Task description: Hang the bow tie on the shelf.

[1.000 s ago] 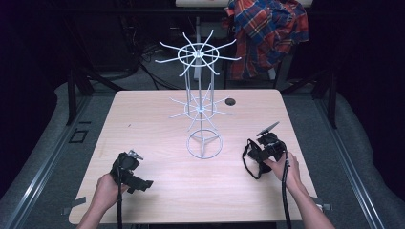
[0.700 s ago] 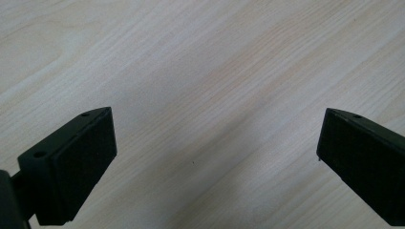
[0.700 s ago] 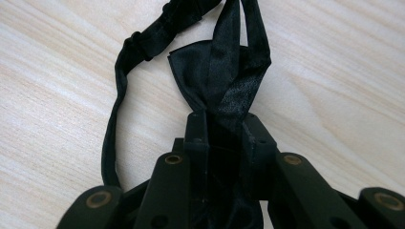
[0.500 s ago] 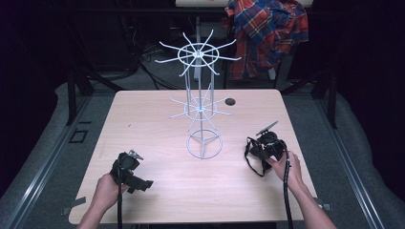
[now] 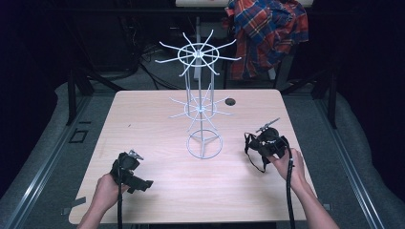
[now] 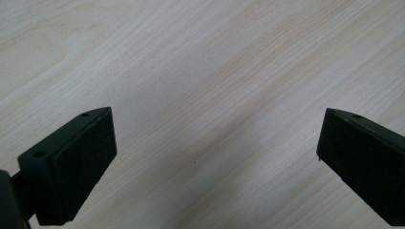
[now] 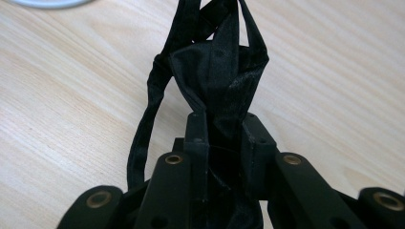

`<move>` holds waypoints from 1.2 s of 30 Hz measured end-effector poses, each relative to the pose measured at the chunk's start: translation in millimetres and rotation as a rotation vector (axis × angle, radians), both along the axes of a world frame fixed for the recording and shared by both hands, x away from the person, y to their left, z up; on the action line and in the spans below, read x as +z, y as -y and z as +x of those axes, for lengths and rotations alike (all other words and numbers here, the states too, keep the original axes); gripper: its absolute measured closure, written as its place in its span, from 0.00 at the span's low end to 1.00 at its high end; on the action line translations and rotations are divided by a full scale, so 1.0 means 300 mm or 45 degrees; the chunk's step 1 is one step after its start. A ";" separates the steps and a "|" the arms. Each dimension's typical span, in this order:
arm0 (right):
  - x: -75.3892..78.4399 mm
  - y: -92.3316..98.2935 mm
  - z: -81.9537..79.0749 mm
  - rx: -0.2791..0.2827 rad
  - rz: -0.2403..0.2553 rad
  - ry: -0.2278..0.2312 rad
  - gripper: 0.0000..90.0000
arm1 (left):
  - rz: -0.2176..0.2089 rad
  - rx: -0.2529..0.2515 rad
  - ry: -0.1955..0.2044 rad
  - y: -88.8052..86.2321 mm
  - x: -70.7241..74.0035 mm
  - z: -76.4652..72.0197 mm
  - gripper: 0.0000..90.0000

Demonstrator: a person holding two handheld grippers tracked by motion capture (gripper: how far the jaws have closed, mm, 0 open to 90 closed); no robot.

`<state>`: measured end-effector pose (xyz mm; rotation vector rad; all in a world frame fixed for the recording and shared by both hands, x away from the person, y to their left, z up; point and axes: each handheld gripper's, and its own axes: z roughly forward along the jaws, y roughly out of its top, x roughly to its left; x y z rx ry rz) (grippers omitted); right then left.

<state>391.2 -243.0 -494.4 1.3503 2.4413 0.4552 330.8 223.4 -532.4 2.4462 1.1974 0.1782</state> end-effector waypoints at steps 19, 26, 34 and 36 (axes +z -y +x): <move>0.092 -0.017 -0.041 0.048 0.024 0.097 0.85 | -0.005 0.000 0.006 -0.002 0.001 0.000 0.00; 0.098 -0.024 -0.046 0.069 0.024 0.098 0.85 | -0.024 -0.010 0.020 -0.003 0.006 -0.002 0.00; 0.104 -0.048 -0.055 0.091 0.019 0.099 0.85 | -0.025 -0.018 0.016 0.000 0.012 -0.005 0.00; 0.107 -0.047 -0.057 0.095 0.013 0.102 0.85 | -0.032 -0.021 0.012 -0.003 0.011 -0.006 0.00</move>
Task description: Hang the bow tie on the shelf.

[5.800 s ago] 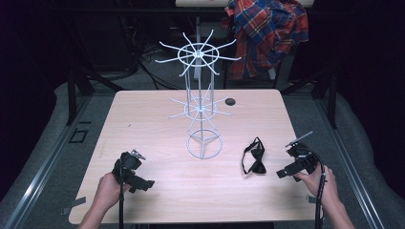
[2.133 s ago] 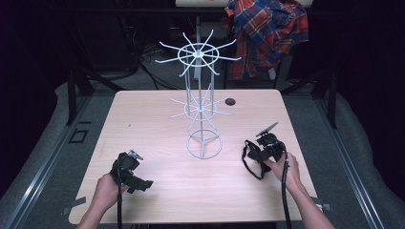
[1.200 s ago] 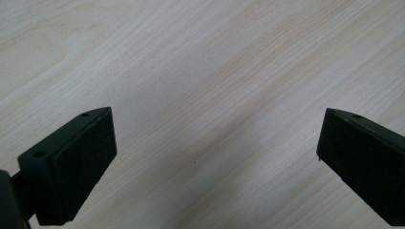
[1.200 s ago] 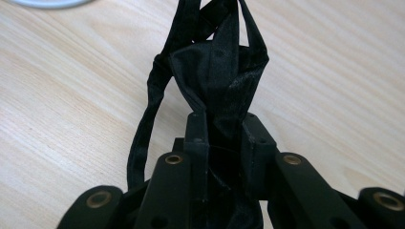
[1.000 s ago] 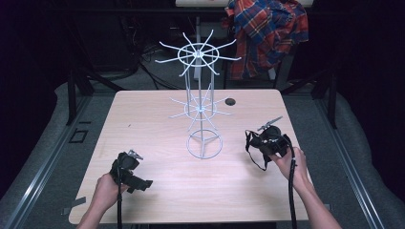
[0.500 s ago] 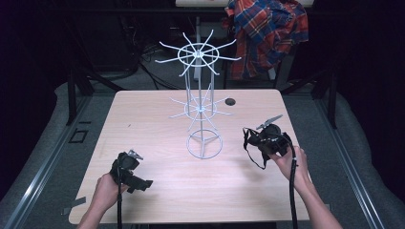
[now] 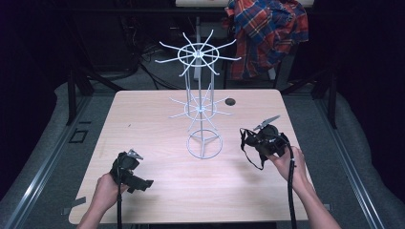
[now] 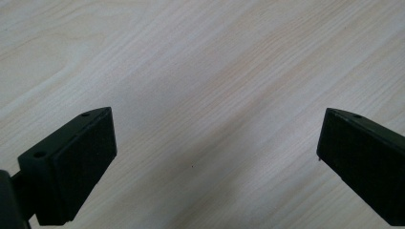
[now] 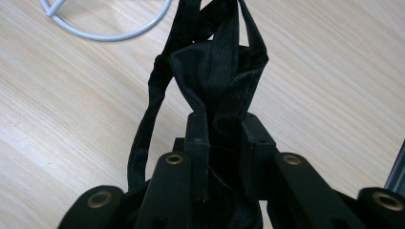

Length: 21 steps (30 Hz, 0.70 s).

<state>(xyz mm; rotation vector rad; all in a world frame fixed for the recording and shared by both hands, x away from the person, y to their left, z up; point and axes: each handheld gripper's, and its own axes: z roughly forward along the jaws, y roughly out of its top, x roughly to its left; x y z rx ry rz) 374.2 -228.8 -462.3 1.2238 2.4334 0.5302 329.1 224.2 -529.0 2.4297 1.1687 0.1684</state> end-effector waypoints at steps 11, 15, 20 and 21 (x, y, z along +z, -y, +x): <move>0.029 -0.008 -0.015 0.024 0.030 0.027 0.85 | -0.007 0.007 0.001 0.001 0.000 -0.001 0.00; 0.044 -0.013 -0.019 0.032 0.048 0.044 0.85 | -0.007 0.018 -0.002 -0.004 -0.002 0.000 0.00; 0.062 -0.030 -0.025 0.048 0.048 0.060 0.85 | 0.005 0.011 -0.009 -0.002 -0.006 0.002 0.00; 0.068 -0.033 -0.027 0.051 0.057 0.062 0.85 | 0.008 0.008 -0.014 -0.002 -0.007 0.002 0.00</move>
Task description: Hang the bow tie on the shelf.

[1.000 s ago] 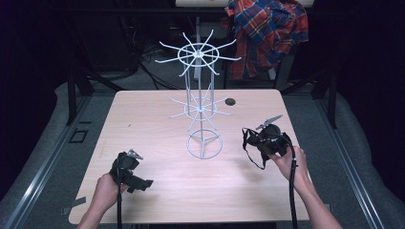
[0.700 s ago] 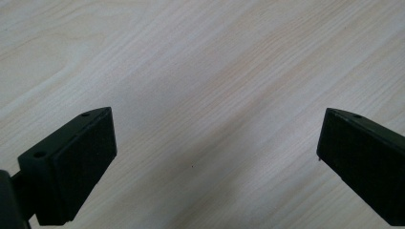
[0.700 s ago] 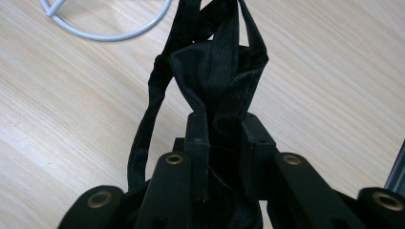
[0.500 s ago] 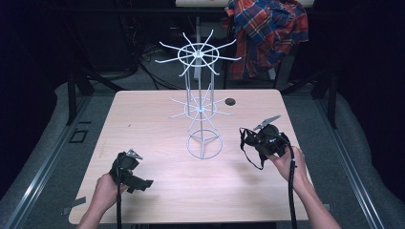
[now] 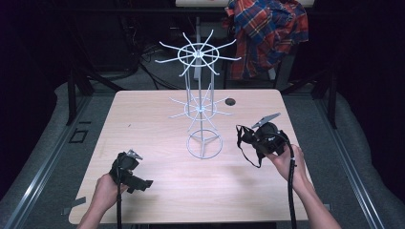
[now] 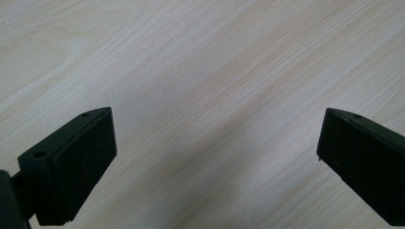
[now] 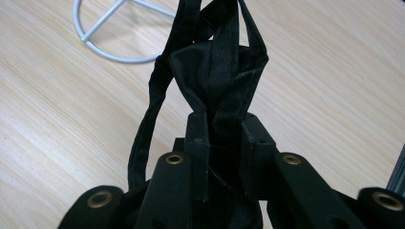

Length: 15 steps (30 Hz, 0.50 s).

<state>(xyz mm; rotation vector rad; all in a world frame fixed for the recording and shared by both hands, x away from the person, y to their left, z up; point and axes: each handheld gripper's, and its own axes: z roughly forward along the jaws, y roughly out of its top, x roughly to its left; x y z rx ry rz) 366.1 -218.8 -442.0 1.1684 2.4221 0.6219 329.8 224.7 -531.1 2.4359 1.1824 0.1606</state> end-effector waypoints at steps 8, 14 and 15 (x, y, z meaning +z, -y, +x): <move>0.025 -0.026 -0.005 0.052 0.055 0.014 0.85 | 0.008 0.000 -0.001 0.001 -0.003 0.002 0.00; 0.046 -0.042 -0.015 0.070 0.070 0.045 0.85 | 0.007 -0.001 0.000 0.000 -0.001 0.000 0.00; 0.051 -0.042 -0.017 0.068 0.072 0.052 0.85 | 0.005 -0.004 0.004 0.000 0.000 0.000 0.00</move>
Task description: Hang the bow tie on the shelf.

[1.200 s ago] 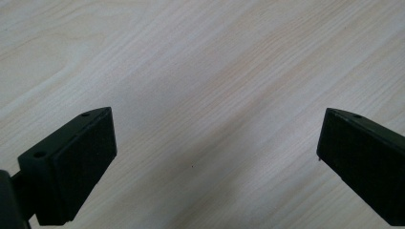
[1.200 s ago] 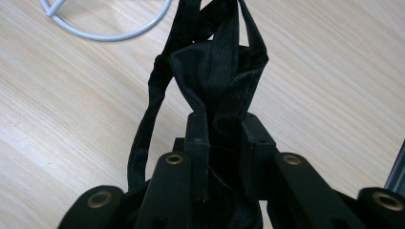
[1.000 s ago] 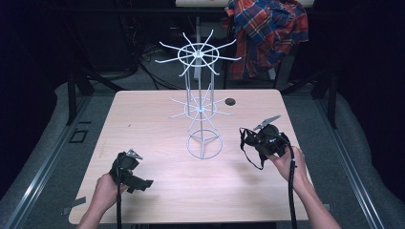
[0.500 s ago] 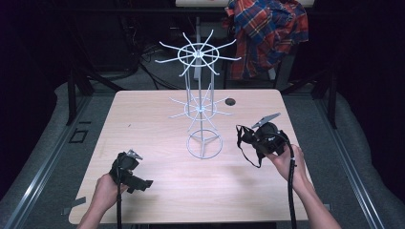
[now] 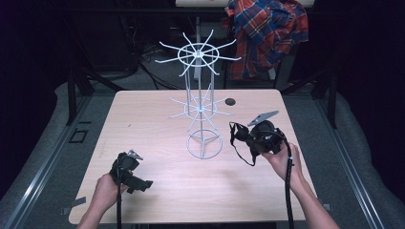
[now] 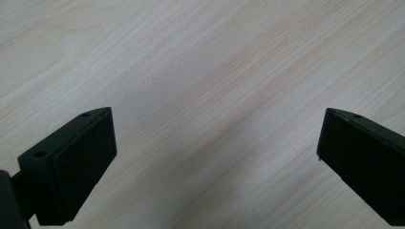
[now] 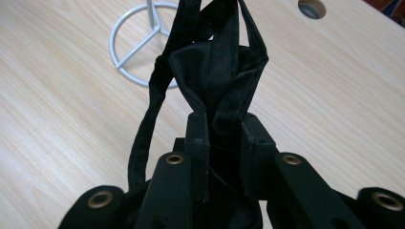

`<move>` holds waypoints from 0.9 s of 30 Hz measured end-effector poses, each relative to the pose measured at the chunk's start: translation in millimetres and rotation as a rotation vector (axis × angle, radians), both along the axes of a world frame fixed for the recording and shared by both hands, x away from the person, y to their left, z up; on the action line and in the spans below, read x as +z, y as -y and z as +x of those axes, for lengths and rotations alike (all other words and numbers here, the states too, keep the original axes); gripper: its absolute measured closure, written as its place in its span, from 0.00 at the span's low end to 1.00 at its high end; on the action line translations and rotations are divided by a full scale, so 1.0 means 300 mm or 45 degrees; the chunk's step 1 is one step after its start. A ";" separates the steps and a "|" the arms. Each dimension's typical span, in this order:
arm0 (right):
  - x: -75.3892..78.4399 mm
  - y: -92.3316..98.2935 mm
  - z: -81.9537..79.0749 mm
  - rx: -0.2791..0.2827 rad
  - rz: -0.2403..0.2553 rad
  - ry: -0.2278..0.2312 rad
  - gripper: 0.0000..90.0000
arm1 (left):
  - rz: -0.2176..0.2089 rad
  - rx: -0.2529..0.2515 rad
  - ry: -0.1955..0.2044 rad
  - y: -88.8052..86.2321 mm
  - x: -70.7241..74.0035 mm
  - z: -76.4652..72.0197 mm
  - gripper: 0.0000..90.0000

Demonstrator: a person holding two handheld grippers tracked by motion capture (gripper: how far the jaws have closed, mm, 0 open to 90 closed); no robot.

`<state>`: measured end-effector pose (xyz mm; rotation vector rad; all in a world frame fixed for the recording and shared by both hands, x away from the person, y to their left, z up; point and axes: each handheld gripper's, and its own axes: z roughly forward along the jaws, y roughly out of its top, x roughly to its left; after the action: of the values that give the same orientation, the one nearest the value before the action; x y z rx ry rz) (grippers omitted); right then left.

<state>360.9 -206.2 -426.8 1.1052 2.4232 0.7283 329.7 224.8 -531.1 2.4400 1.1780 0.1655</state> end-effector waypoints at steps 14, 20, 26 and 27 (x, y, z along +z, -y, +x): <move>0.032 0.009 -0.015 -0.007 0.005 0.046 0.85 | 0.007 -0.002 -0.003 0.005 -0.001 -0.002 0.00; 0.043 0.007 -0.016 -0.007 0.017 0.061 0.85 | 0.012 0.002 -0.007 0.004 -0.002 -0.002 0.00; 0.051 0.005 -0.022 -0.003 0.024 0.070 0.85 | 0.008 0.000 -0.002 0.002 0.000 -0.002 0.00; 0.052 0.005 -0.022 -0.003 0.018 0.072 0.85 | 0.006 0.002 -0.005 0.002 -0.001 -0.001 0.00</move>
<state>354.3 -207.7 -411.1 1.0779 2.3723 0.7672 329.3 224.3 -531.5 2.4444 1.1825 0.1642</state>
